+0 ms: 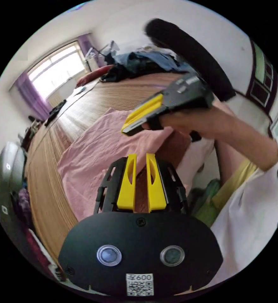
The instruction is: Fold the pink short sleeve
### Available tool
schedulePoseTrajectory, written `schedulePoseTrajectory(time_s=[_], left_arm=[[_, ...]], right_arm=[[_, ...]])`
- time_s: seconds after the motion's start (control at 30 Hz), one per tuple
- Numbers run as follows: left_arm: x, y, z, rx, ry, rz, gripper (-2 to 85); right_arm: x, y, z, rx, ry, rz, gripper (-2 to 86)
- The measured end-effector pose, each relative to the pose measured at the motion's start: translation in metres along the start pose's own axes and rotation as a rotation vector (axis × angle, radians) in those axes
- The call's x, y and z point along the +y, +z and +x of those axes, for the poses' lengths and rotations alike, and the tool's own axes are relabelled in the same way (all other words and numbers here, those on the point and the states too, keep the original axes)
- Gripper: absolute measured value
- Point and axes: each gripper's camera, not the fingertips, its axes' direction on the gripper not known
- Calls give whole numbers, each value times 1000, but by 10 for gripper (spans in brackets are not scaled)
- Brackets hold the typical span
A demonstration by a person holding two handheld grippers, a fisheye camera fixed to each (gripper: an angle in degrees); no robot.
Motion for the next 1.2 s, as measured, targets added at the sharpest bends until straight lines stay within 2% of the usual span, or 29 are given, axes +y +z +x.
schedulePoseTrajectory(time_s=[0.07, 0.17, 0.27, 0.37, 0.53, 0.67, 0.77, 0.9, 1.0, 1.07, 1.2], left_arm=[[2, 13, 47, -243, 288, -114, 21], [11, 35, 87, -382, 512, -179, 22], [17, 49, 111, -489, 582, -195, 21], [20, 48, 118, -518, 577, -181, 21], [21, 22, 117, -428, 494, -123, 30], [24, 32, 110, -462, 505, -149, 46], [18, 25, 81, -314, 361, -102, 37], [17, 13, 65, -267, 338, -73, 28], [8, 1, 46, -213, 288, -74, 26], [-2, -11, 24, -150, 225, -71, 26], [-11, -26, -7, -73, 138, -47, 27]], right_arm=[[2, 7, -5, 4, -16, -13, 24], [7, 12, -10, -5, -17, -17, 28], [16, 14, -15, -10, -20, -26, 33], [27, 19, -20, -20, -24, -34, 39], [46, 18, -29, -24, -37, -29, 46], [65, 13, -43, -34, -80, -14, 54], [83, 6, -61, -4, -151, -8, 61], [104, 1, -80, 10, -232, -39, 75], [130, -11, -95, -7, -366, -10, 86], [153, -11, -115, 22, -549, -47, 98], [174, -5, -132, 53, -675, -81, 117]])
